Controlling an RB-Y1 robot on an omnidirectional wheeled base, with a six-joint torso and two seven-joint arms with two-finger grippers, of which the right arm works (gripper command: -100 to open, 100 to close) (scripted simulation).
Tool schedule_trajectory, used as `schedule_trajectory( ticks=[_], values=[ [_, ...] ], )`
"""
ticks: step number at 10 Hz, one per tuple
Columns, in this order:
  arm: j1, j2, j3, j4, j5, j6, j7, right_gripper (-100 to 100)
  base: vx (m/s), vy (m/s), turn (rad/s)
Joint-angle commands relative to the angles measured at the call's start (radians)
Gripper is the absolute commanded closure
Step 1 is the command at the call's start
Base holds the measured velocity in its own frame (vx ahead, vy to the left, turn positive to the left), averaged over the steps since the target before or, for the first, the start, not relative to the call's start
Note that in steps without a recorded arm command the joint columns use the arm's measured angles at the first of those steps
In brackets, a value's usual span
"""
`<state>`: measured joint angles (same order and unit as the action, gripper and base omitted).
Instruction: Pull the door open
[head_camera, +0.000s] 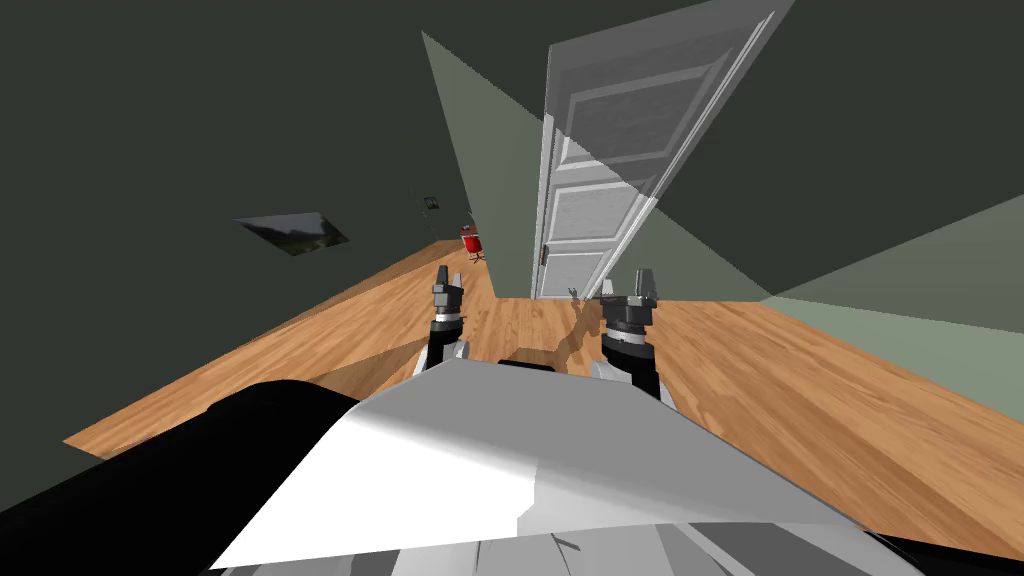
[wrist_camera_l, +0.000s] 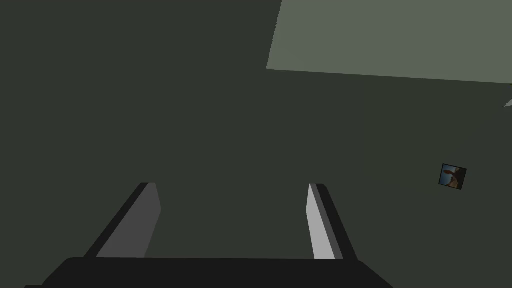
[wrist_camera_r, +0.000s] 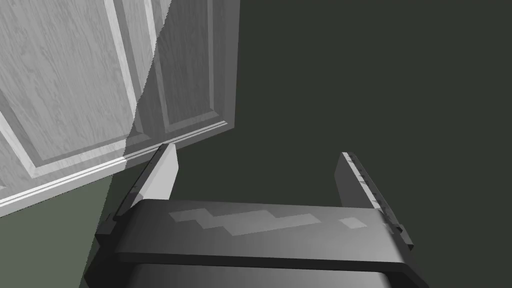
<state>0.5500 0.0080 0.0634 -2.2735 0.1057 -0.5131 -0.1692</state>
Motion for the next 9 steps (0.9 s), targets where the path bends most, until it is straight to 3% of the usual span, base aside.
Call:
schedule_trajectory(
  ticks=[1,6,9],
  values=[
    [-0.015,-0.01,-0.008,0.036,-0.016,-0.008,-0.022,-100,0.048,-0.016,0.101],
    [-0.051,-0.029,-0.027,0.12,-0.052,-0.027,-0.073,-100,0.081,-0.019,0.088],
    [-0.083,-0.043,-0.044,0.196,-0.085,-0.044,-0.119,-100,0.09,-0.031,0.118]
  ],
)
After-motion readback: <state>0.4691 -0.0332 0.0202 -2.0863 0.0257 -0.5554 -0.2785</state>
